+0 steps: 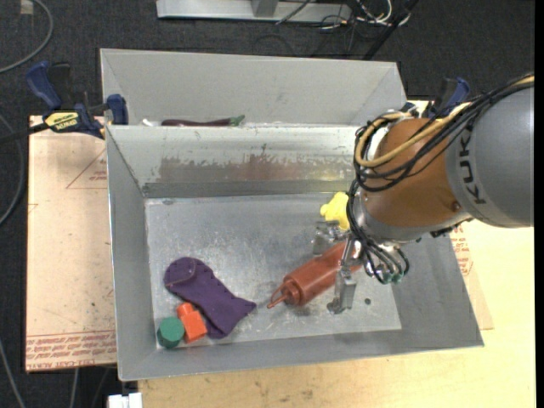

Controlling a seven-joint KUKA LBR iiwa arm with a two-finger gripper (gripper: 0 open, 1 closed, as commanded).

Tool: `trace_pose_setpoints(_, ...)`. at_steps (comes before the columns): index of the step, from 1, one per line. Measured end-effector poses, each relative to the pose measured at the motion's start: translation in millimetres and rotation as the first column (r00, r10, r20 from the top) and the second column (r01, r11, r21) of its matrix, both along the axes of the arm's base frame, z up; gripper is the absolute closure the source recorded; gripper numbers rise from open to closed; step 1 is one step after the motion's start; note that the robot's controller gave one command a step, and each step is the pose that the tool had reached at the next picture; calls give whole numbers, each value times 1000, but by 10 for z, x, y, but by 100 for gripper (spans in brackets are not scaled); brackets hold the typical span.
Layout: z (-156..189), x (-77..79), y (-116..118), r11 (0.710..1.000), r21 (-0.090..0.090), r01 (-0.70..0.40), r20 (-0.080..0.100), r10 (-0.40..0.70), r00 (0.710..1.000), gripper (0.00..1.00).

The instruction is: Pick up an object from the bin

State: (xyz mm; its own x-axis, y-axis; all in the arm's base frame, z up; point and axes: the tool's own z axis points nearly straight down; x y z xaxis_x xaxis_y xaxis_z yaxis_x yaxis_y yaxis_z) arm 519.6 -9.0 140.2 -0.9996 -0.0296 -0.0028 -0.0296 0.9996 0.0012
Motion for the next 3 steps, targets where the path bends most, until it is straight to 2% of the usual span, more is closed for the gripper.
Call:
trace_pose_setpoints(1, -613, 260, -43, 979, 1, -203, 15, 203, 979, 100)
trace_pose_setpoints(2, -613, 260, -43, 979, 1, -203, 15, 203, 979, 100)
trace_pose_setpoints(3, -298, 237, -42, 978, 2, -210, 1, 210, 978, 100)
